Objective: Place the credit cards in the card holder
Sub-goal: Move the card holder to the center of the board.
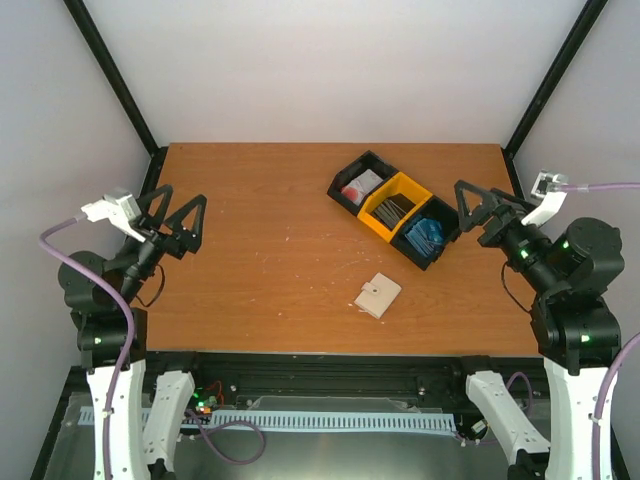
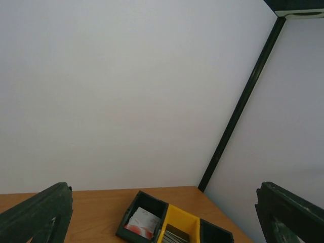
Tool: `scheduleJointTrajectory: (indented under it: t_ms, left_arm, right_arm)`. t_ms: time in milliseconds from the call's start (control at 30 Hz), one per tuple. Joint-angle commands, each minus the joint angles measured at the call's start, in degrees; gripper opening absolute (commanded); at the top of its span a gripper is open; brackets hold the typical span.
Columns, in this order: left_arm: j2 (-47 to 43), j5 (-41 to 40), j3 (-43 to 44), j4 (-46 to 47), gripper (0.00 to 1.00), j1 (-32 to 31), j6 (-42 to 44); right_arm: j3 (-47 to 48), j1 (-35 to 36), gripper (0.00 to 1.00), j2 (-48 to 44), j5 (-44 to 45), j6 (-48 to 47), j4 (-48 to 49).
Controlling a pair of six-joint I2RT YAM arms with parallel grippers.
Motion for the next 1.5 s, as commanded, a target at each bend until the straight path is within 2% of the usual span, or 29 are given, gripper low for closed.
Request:
scheduleJointTrajectory:
  t_ms: [0,100,233,400,467,533,600,700,833,933,1033,1167,1300,1467]
  left_arm:
    - [-1.6,3.0,1.1,-4.5,1.00,0.7,-1.7]
    - [-2.2,5.2,-0.6,-5.8,1.00,0.8,-2.1]
    - [-2.9,6.2,-6.5,-4.9,1.00,0.9,-1.6]
    - [1.8,17.5,-12.9,1.9,1.00,0.9,1.5]
    - [5.5,15.5,-10.7,-3.8,1.00,0.9,5.2]
    - [8.6,13.1,-8.4,-9.0,1.00,0.9,9.1]
    - [11.4,14.0,-7.4,-12.0,1.00,0.9,10.3]
    - [14.9,17.3,-10.4,-11.1,1.00,-0.7,7.4]
    - [14.2,15.1,-17.6,-4.0,1.00,-6.5,-0.1]
    - [15.2,15.0,-21.7,0.6,1.00,-10.1,-5.3]
    - [18.5,12.4,-22.0,1.7,1.00,-15.1,-5.7]
    - [24.9,9.0,-20.3,2.3,1.00,-21.1,-4.4]
    - [30.2,6.2,-18.4,3.0,1.00,-25.9,-3.0]
    - [34.4,5.7,-17.3,3.1,1.00,-28.2,-1.2]
  right_arm:
    - [-1.9,-0.7,1.00,-0.7,-3.7,0.6,-3.1]
    - [-4.4,-0.7,1.00,-1.4,-5.0,1.3,-2.8]
    - [-11.5,-0.8,1.00,-2.6,-7.2,5.7,2.5]
    - [-19.2,-0.8,1.00,2.3,-14.6,6.1,6.2]
    - [-22.0,-0.7,1.00,5.0,-20.0,5.7,8.1]
    - [-24.4,0.5,1.00,6.1,-20.9,7.1,8.1]
    - [-25.6,3.2,1.00,6.0,-18.7,7.3,5.8]
    - [-27.9,8.1,1.00,5.4,-13.5,7.3,-0.9]
    - [-33.7,14.4,0.99,3.0,-5.1,10.7,-9.1]
    - [-38.2,17.2,0.92,2.2,1.9,14.2,-12.8]
    - [-41.6,17.6,0.78,5.6,3.4,15.1,-10.4]
    - [-39.7,18.1,0.64,14.6,5.7,13.8,-5.6]
    - [-35.4,18.3,0.69,23.3,12.0,10.6,-1.3]
    - [-31.2,18.3,0.73,36.3,14.5,5.9,5.0]
